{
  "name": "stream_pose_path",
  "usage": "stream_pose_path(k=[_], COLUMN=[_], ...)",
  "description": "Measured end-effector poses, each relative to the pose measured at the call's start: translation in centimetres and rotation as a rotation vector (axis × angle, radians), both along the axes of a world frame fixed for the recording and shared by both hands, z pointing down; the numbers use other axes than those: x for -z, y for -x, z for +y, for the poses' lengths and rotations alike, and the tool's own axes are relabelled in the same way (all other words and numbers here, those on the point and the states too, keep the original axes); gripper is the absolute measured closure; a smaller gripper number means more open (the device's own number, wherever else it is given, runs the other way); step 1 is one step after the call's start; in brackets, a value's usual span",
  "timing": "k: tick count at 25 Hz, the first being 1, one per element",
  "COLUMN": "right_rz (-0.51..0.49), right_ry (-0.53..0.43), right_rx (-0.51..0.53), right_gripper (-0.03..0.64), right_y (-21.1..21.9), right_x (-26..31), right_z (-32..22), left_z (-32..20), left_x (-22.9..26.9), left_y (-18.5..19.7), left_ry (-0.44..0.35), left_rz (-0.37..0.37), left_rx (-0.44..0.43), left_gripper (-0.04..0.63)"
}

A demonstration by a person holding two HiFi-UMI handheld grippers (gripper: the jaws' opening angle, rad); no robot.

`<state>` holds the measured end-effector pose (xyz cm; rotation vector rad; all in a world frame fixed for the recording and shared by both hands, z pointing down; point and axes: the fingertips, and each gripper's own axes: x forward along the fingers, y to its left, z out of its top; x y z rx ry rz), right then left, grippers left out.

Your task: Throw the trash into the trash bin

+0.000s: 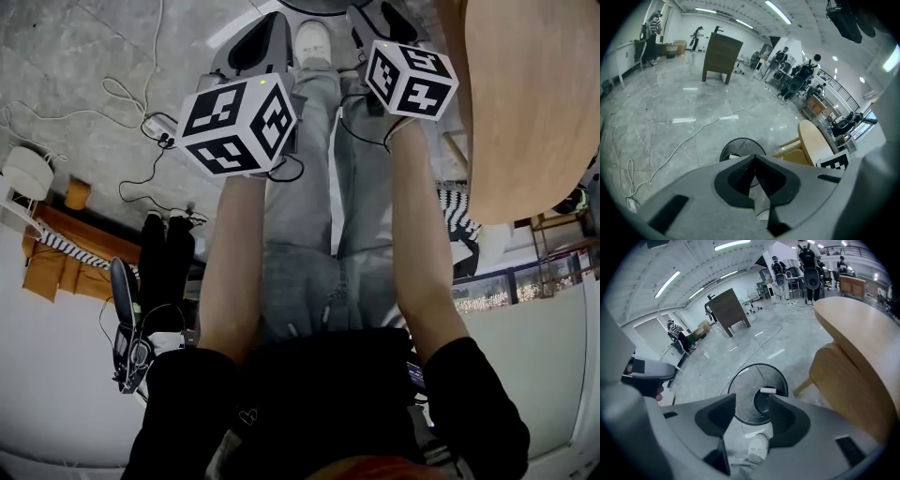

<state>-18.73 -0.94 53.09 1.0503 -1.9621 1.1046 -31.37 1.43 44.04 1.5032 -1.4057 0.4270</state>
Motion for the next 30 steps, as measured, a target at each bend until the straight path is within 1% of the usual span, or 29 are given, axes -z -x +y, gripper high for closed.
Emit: stream_pose_path(k=[1,2,3,5,6,9,11,14,17,20,24,28,30], right_rz=[-0.001,-0.003,-0.004,-0.003,-0.007,-0.043,-0.067,-0.078,-0.080,-0.086,-0.067,-0.038,-0.032], right_ry=[0.006,0.010,0.012,0.005,-0.001,-0.023,-0.044,-0.079,-0.109,-0.148,-0.219,-0.261,-0.295], right_rx=[0.002,0.005,0.005,-0.008,-0.020,-0.050,-0.052,-0.056,-0.080,-0.146,-0.243,-0.345,-0.404], right_gripper=[0.411,0.425,0.458,0.551,0.577,0.592,0.597,0.598,0.601,0.604,0.606,0.606,0.606], right_y=[0.0,0.0,-0.2,-0.9,-1.3,-1.9,-2.1,-2.8,-4.8,-8.7,-15.5,-21.8,-25.2], right_x=[0.1,0.3,0.5,1.2,1.6,3.5,4.8,6.6,9.0,11.8,16.9,22.4,25.2], right_z=[0.1,0.3,0.3,-0.1,-0.4,-1.1,-1.5,-2.2,-2.5,-3.2,-3.3,-2.0,-1.6], left_z=[0.0,0.0,-0.2,-0.7,-1.1,-2.0,-2.9,-4.5,-5.8,-7.2,-8.0,-7.0,-6.6], left_x=[0.0,0.1,0.2,0.6,1.0,2.2,3.2,4.8,6.6,9.3,13.9,18.0,20.4], left_y=[0.1,0.1,0.0,-0.6,-0.9,-1.8,-2.4,-4.0,-6.5,-10.1,-16.3,-21.3,-24.4], left_ry=[0.003,0.005,0.006,-0.002,-0.008,-0.026,-0.047,-0.098,-0.119,-0.161,-0.226,-0.223,-0.238], left_rz=[0.001,0.003,0.006,0.011,0.012,0.010,0.019,0.058,0.089,0.127,0.162,0.154,0.162], left_rx=[0.003,0.006,0.007,0.002,-0.005,-0.028,-0.041,-0.067,-0.101,-0.144,-0.223,-0.274,-0.309], left_gripper=[0.589,0.589,0.589,0.589,0.589,0.589,0.589,0.589,0.589,0.589,0.589,0.589,0.589])
